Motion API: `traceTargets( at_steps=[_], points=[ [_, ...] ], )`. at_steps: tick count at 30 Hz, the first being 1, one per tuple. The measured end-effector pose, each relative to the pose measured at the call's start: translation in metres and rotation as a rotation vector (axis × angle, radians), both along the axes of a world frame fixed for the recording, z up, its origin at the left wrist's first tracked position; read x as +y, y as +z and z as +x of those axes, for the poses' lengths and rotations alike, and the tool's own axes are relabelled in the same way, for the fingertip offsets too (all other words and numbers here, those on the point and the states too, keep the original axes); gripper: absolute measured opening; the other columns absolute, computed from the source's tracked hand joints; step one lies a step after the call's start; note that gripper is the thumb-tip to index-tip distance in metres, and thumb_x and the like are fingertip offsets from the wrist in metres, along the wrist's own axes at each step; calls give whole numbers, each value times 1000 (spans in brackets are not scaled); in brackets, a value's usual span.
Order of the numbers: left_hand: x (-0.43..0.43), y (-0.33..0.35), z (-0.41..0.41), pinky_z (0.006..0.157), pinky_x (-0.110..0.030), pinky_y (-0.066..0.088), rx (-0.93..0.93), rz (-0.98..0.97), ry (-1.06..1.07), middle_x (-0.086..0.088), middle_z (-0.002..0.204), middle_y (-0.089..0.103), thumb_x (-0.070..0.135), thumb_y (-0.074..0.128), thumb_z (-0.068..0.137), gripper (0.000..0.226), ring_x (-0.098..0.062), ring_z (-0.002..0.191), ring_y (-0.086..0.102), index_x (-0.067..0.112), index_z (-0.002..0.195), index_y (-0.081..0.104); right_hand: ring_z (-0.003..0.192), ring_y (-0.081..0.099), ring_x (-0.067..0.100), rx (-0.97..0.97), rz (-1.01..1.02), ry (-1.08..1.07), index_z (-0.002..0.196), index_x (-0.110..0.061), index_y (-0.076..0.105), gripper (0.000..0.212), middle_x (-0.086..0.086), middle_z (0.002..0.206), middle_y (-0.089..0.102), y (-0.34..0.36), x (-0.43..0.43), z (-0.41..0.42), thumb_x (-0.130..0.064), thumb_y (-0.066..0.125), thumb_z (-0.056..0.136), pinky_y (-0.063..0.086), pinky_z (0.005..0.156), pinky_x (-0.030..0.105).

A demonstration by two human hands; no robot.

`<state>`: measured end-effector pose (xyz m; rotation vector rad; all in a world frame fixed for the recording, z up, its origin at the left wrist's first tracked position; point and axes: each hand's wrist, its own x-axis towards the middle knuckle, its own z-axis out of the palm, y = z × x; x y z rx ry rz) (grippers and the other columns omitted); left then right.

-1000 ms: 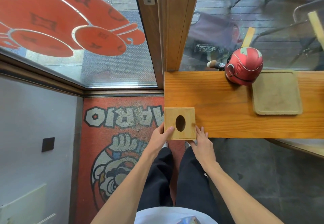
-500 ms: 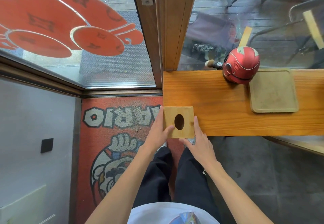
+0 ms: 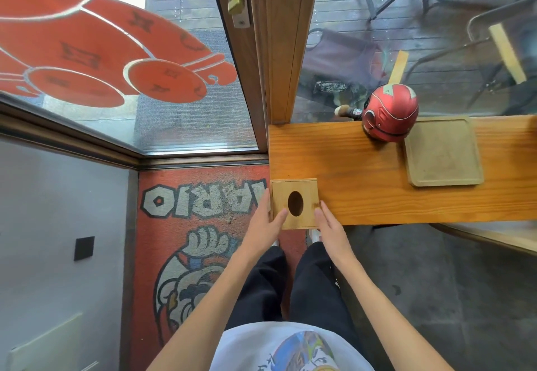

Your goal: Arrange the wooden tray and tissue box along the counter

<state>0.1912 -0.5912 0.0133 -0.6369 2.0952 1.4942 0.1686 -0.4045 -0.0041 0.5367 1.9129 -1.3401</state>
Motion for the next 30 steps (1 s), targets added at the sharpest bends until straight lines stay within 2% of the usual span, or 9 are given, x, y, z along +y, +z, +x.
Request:
traceTargets(
  at_steps=[5,8,11,17,20,23,25,27,30],
  points=[
    [-1,19,-3,111,-31,31,-96,163,89,11,146,41,39,49,102,61,-11,137,38,24,155,24,136,47,21,-202,-157,-192,148,-27,43,62,-4,144,54,20,-2,-11,-63,33,98,41,110,47],
    [1,29,-4,121,-39,29,-89,80,46,5,158,36,50,50,97,70,-13,145,35,23,156,23,143,40,20,-85,-38,-47,150,-23,41,60,-4,151,47,32,-3,-11,-57,32,101,32,119,44],
    [9,40,-3,112,-19,32,62,-62,-44,12,144,49,38,48,101,47,2,135,44,26,145,35,146,35,18,94,104,119,152,-19,38,56,0,158,40,49,-3,-8,-47,36,104,26,121,37],
    [34,56,12,120,-32,15,15,-278,-119,-15,165,19,24,32,107,51,-26,154,13,11,156,24,149,30,22,262,293,596,153,-20,36,54,3,161,34,57,0,-2,-45,30,105,27,119,40],
    [46,51,22,124,-49,6,-66,-360,-230,-17,168,3,28,29,106,54,-38,155,-3,17,158,18,155,3,33,286,431,871,157,-23,21,56,10,168,8,55,7,1,-43,29,105,19,121,48],
    [58,41,30,122,-58,16,-181,-424,-190,-20,163,8,36,33,103,46,-42,152,3,27,149,30,155,-9,32,281,443,995,157,-26,20,57,9,169,-5,58,20,-2,-45,32,104,22,121,53],
    [66,40,35,116,-56,32,-185,-452,-137,-16,151,33,36,36,103,37,-37,144,28,26,137,43,155,-3,31,326,420,1048,156,-28,23,55,7,169,1,68,31,-10,-43,33,105,24,121,53],
    [75,51,43,103,-48,50,-159,-450,-34,-9,129,60,33,41,102,28,-26,119,57,23,123,55,152,21,30,446,374,1065,151,-27,36,48,8,163,27,77,46,-15,-39,36,105,32,117,48],
    [87,72,45,81,-40,56,-95,-532,143,-8,97,70,26,48,100,22,-23,87,65,10,101,63,118,59,23,587,315,1047,126,-21,62,33,4,127,65,87,63,-42,-33,41,103,50,93,38]
  ],
)
